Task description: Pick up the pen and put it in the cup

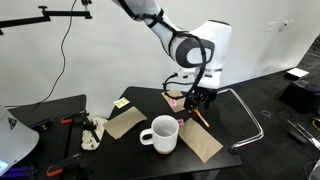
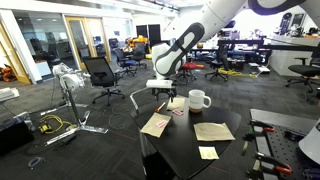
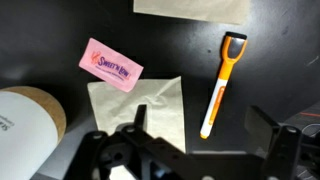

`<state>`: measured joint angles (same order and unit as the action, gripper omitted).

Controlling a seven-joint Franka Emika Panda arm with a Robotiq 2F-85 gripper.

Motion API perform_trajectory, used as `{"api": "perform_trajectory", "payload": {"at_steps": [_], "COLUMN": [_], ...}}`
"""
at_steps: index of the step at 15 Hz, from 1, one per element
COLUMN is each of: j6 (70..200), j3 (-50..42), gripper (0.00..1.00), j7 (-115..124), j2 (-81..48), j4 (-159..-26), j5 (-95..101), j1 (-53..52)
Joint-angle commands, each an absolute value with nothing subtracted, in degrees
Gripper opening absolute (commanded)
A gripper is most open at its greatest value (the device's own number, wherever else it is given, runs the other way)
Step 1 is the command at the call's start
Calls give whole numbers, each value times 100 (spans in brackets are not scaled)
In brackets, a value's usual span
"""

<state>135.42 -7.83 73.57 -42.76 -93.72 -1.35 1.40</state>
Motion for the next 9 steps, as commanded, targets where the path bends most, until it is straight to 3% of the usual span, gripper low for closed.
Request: {"api": "perform_trajectory", "payload": {"at_steps": [1, 9], "j6": [13519, 13409], "j3": [-945, -960], "gripper": [100, 100], "j7": [7518, 7554], "j2": [-4492, -4881], "j4": [-9103, -8636], "j5": [-233, -343], "j1": [-1, 16]}}
